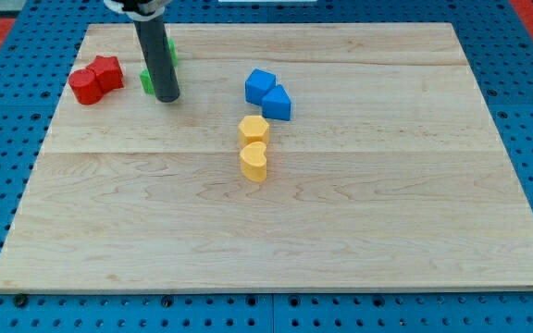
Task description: Move the green star into the green circle
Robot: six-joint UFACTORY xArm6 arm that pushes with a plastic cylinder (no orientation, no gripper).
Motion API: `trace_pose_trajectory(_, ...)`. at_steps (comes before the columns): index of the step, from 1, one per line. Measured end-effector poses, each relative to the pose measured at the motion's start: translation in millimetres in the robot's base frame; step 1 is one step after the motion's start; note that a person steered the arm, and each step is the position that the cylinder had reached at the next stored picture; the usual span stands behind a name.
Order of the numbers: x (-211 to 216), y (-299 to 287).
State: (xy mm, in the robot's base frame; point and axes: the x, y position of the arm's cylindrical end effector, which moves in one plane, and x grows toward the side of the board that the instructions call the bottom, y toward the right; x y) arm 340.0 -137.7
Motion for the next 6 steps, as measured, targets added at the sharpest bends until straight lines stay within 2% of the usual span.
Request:
trace_pose_trajectory(1,-7.7,4.4)
trace_pose_trajectory(2,15.5,21.7)
trace_pose_trajectory(3,22.0,-45.0)
trace_pose_trajectory(4,-20.9,-31.2)
trace_pose_trajectory(5,-45.1,-19.6)
trace_pose_trajectory(6,-17.3,26.0)
